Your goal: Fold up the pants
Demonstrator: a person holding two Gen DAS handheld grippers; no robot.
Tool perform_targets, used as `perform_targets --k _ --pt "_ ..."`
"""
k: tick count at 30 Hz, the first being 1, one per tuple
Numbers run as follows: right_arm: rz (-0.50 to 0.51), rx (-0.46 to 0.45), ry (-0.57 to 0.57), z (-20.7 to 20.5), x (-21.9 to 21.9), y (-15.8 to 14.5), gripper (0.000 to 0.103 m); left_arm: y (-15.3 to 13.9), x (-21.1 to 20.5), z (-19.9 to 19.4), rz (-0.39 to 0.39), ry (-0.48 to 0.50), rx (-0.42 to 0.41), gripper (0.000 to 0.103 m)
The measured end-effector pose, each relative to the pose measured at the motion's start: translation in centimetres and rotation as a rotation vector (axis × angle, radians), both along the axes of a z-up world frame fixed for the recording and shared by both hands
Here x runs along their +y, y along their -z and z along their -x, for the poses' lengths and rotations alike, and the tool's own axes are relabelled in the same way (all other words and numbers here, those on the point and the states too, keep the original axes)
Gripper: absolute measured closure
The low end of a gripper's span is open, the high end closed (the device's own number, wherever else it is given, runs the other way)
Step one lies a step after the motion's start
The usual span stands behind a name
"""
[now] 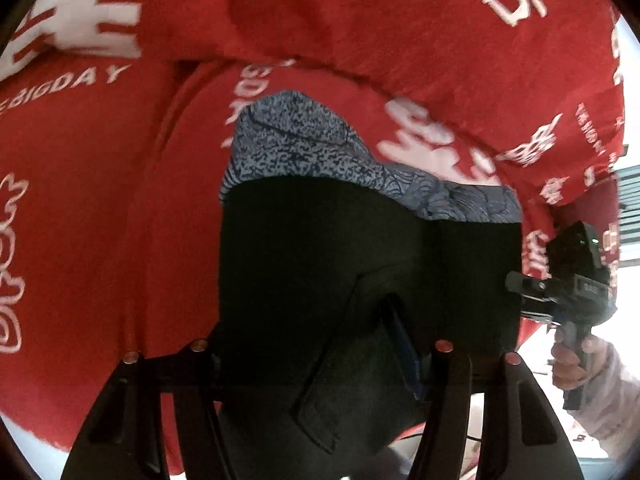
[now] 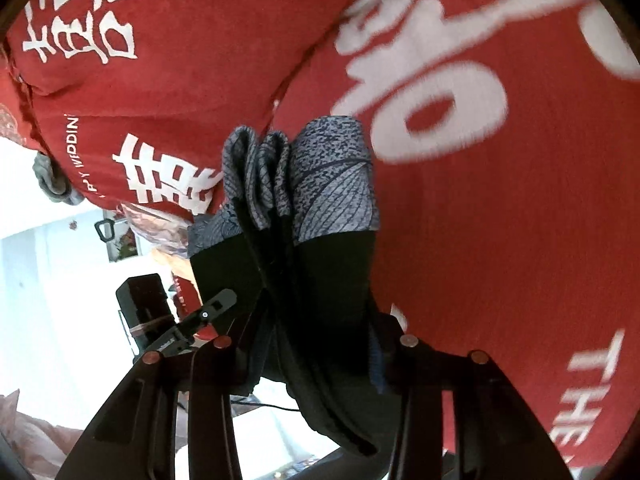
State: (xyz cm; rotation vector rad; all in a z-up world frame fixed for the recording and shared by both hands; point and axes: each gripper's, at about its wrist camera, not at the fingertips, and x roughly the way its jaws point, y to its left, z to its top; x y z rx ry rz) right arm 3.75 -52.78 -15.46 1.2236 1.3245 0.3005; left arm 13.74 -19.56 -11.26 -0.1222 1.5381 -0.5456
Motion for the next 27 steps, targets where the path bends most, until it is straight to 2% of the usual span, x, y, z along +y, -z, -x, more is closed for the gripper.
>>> perform_targets --k 2,3,6,8,10,12,13,14,16,20,22,24,27 --pt "0.018 0.021 -0.009 0.6 1.2 0.8 0.059 1.5 0.6 0.6 -0.069 -0.005 0.003 0.038" --pt "0.052 0.055 -0.025 1.0 1.8 1.7 0.059 2.4 0.9 0.8 -0.097 -0.014 0.001 0.025" --pt "0.165 0.076 -0.054 0.8 2.9 2.8 0.05 2.9 1.4 0.6 -0.14 -0.029 -0.051 0.009" --pt "0.222 0.104 -0.062 0.4 2.8 2.9 0.036 2.7 1.4 0.4 -0.16 -0.041 -0.047 0.009" --pt "0.306 0.121 -0.093 -0.1 2.8 2.1 0.034 1.4 1.4 0.2 -0.212 -0.047 -0.093 0.009" --pt "0.397 0.11 -0.126 -0.5 3.0 0.6 0.035 -0.4 1.7 0.0 -0.226 -0.059 -0.144 0.009" --pt "0.454 0.097 -0.141 -0.6 3.2 -0.5 0.042 -1.5 1.8 -0.1 -0.207 -0.068 -0.163 0.009" --pt "0.49 0.082 -0.148 -0.8 3.2 -1.3 0.059 -2.2 1.9 -0.4 -0.19 -0.072 -0.176 0.009" --pt "0.521 0.033 -0.151 -1.7 3.3 -3.2 0.081 -4.0 1.6 -0.8 -0.127 -0.055 -0.201 0.009" --pt "0.512 -0.071 -0.142 -3.7 4.3 -5.4 0.085 -4.1 -1.3 -0.8 -0.04 0.033 -0.199 0.009" --pt "0.505 -0.08 -0.163 -5.4 5.8 -5.1 0.086 -2.8 -2.7 -0.7 -0.062 0.053 -0.193 0.009" --pt "0.515 -0.055 -0.186 -6.1 6.7 -4.0 0.086 -0.7 -3.0 -0.8 -0.114 0.03 -0.194 0.009" --pt "0.515 -0.01 -0.184 -5.9 6.6 -1.5 0.095 2.0 -2.5 -1.3 -0.173 -0.001 -0.171 0.009"
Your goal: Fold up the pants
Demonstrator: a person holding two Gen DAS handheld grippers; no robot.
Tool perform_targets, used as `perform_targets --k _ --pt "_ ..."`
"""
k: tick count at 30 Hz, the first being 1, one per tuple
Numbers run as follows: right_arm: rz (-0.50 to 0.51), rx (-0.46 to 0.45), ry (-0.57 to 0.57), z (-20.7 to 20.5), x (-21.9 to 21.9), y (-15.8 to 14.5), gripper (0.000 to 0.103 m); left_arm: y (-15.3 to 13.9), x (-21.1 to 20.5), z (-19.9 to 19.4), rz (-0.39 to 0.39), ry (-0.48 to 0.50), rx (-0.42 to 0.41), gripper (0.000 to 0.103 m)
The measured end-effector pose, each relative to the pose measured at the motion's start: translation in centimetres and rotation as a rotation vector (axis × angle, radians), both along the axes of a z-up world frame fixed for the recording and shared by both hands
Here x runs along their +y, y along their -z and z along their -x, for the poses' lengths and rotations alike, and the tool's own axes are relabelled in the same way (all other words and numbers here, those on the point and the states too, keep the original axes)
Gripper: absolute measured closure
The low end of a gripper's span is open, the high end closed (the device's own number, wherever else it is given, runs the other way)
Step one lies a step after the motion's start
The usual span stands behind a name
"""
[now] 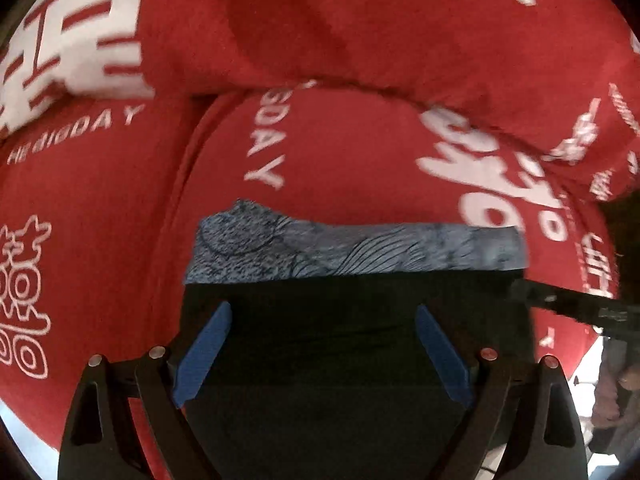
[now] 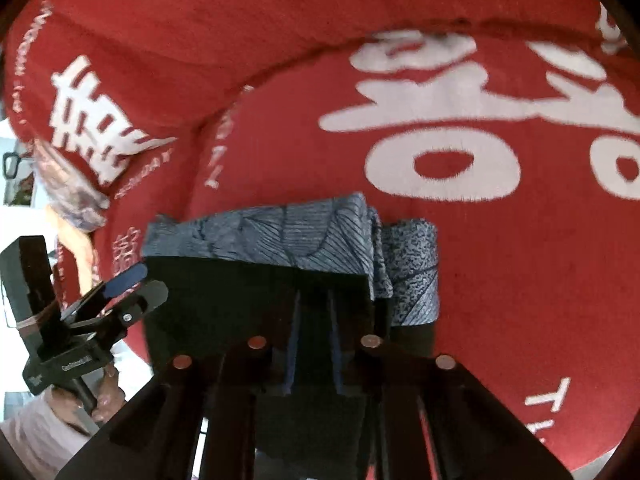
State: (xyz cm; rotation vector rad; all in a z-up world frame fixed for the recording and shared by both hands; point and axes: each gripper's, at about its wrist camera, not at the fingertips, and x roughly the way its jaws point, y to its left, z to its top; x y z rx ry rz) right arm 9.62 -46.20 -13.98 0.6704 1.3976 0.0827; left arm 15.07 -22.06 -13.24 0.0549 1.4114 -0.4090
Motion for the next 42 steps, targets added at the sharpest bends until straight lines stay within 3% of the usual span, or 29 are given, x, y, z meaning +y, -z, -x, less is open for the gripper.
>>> perform_targets --k 6,10,12,14,19,23,27,31,33,39,40,41,42 --pt "-0.055 -0.002 0.05 0.1 -0.8 0.6 0.097 -0.8 -1.0 0.9 -0.087 0.041 -0.023 0.009" --pt "-0.032 0.028 0.044 0.9 -1.1 -0.5 0.089 -2.2 -0.2 1.9 -0.114 0.026 -0.007 0.009" --pt "-0.007 0.046 0.049 1.6 -1.3 -1.1 0.08 -2.9 0.0 2.5 -0.138 0.024 -0.008 0.009" --pt "0.005 0.068 0.067 2.6 -1.6 -1.6 0.057 -3.5 0.3 3.3 -0.198 0.022 -0.008 0.009" --pt "0.053 0.119 0.045 5.1 -0.7 -3.1 0.053 -5.5 1.1 5.6 -0.232 0.043 0.024 0.009" --pt "0.084 0.142 0.02 6.5 0.8 -4.7 0.039 -6.9 1.1 7.2 -0.255 0.068 0.044 0.009" --pt "0.104 0.151 0.004 7.1 2.2 -6.2 0.035 -8.0 0.9 8.5 -0.281 0.076 0.057 0.009" --pt "0.128 0.142 -0.016 7.4 3.4 -8.0 0.024 -9.4 0.6 9.2 -0.28 0.097 0.057 0.009" --pt "0.149 0.131 -0.034 7.5 3.9 -8.8 0.023 -10.0 0.5 9.2 -0.281 0.104 0.052 0.0" --pt "0.239 0.107 -0.073 7.8 5.3 -10.8 0.017 -11.7 0.0 9.2 -0.287 0.112 0.041 0.0" --pt "0.259 0.101 -0.068 7.9 5.4 -11.2 0.014 -11.9 0.0 9.1 -0.293 0.111 0.041 0.0" --pt "0.278 0.099 -0.066 8.0 5.5 -11.4 0.0 -12.1 -0.1 9.0 -0.301 0.109 0.042 0.0" --pt "0.291 0.097 -0.064 8.1 5.5 -11.7 0.0 -12.2 0.0 9.0 -0.302 0.105 0.044 0.0"
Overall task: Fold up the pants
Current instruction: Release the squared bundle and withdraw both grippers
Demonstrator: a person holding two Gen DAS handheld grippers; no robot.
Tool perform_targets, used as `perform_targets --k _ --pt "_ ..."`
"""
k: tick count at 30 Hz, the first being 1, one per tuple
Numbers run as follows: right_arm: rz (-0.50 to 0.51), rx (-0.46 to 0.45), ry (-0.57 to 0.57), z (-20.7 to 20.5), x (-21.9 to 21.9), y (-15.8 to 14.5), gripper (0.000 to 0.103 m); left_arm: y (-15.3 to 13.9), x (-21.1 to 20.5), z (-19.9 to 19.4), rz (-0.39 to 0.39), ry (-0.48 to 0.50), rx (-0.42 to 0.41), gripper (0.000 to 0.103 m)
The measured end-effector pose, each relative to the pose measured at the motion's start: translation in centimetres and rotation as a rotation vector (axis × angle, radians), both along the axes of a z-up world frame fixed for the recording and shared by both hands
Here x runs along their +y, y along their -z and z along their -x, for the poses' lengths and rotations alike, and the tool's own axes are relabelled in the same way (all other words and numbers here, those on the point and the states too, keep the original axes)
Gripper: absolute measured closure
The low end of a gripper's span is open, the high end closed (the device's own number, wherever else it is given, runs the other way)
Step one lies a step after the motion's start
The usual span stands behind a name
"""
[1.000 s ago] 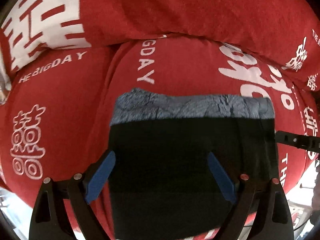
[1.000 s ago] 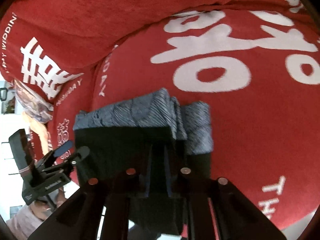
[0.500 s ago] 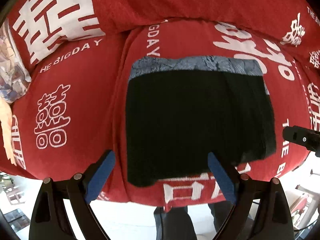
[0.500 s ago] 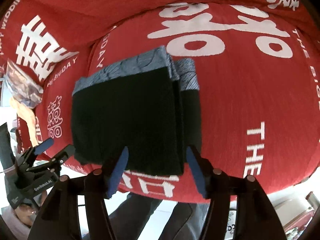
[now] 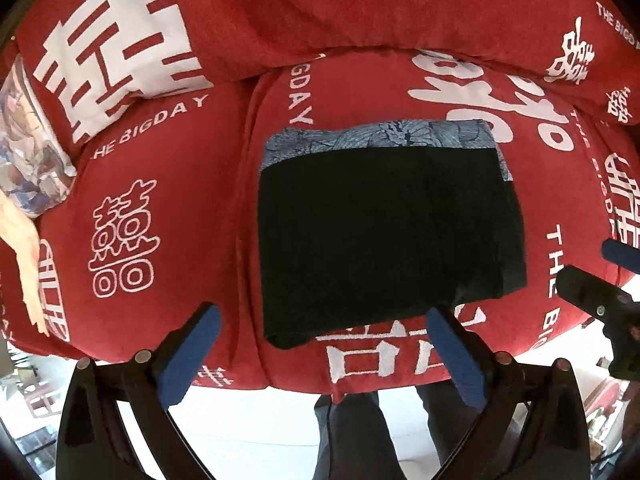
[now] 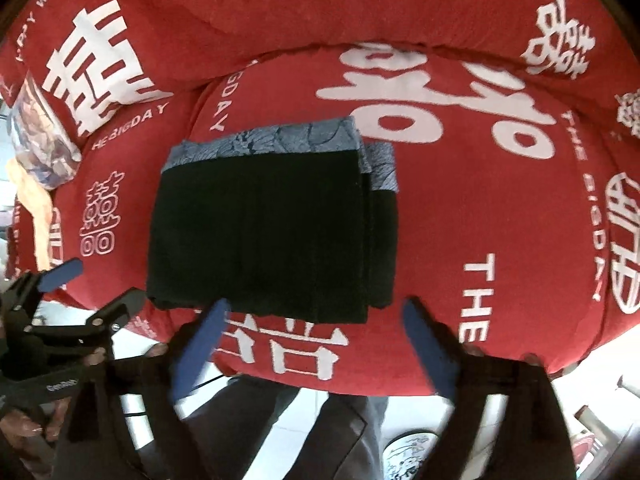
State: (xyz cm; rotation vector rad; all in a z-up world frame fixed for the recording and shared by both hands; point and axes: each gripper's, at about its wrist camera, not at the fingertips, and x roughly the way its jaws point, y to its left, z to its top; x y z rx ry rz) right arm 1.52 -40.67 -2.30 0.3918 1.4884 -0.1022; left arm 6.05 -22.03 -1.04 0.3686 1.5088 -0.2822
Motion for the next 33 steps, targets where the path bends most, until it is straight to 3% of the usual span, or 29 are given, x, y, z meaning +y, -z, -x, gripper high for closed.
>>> perform_targets --k 11,33 --pt "0.076 0.048 0.019 0.6 0.3 -1.4 0.0 -1.9 0.6 -0.1 -0.02 -0.06 -0.048 0.0" --pt "0.075 0.048 0.001 1.1 1.8 -2.2 0.0 -2.3 1.6 1.0 -0.015 -0.082 -0.044 0.0"
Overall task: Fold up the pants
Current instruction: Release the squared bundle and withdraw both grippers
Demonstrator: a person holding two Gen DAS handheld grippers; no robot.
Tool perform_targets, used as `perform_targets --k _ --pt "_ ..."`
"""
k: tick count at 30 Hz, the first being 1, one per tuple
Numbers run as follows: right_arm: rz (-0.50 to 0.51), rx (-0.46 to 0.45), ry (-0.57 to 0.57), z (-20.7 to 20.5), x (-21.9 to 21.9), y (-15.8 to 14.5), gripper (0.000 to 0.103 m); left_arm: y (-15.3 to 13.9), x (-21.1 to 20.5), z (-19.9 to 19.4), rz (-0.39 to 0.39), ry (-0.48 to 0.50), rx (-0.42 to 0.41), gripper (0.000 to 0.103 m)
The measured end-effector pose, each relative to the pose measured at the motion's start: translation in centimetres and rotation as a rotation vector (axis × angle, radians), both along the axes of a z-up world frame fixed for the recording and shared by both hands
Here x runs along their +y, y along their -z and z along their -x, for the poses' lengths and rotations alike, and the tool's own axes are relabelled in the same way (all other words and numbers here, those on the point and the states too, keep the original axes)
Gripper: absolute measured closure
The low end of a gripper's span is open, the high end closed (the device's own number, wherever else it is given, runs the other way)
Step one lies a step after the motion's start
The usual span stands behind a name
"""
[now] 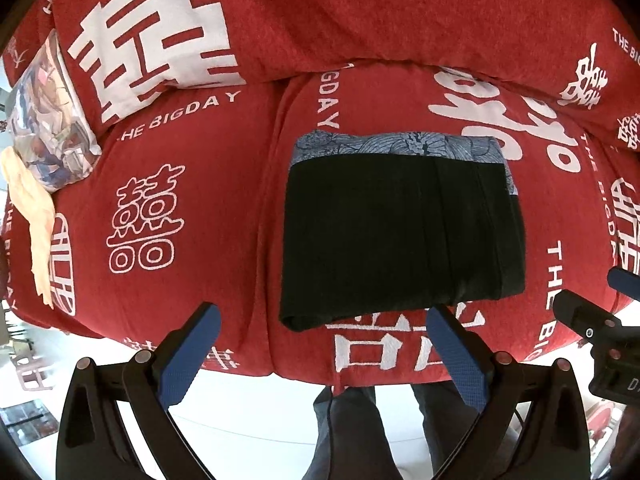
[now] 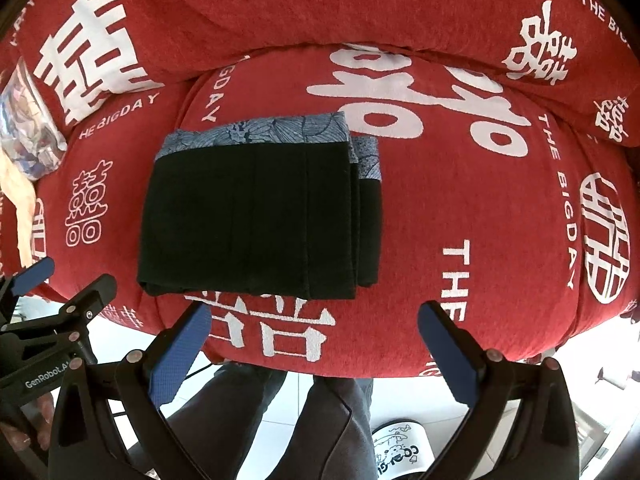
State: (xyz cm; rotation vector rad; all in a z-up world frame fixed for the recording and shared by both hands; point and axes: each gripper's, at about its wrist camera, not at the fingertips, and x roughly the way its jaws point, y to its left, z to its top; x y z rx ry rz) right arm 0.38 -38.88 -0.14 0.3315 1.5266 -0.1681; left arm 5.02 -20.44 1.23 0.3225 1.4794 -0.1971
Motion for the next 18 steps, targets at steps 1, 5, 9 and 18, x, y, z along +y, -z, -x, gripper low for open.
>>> perform_targets --k 1,5,9,18 --pt "0.0 -0.001 0.0 -0.02 -0.05 0.01 0.0 0.01 0.0 0.01 -0.002 0.001 -0.001 0.0" --pt "0.0 -0.001 -0.001 -0.08 -0.07 -0.03 0.0 -0.01 0.03 -0.02 -0.002 0.002 0.0 0.0" --pt "-0.001 0.001 -0.001 -0.06 -0.03 0.06 0.0 -0.02 0.04 -0.03 0.0 0.003 0.002 0.0" --pt "-0.001 0.002 0.001 0.02 0.11 0.17 0.0 -0.07 -0.16 -0.15 0.006 0.031 -0.002 0.0"
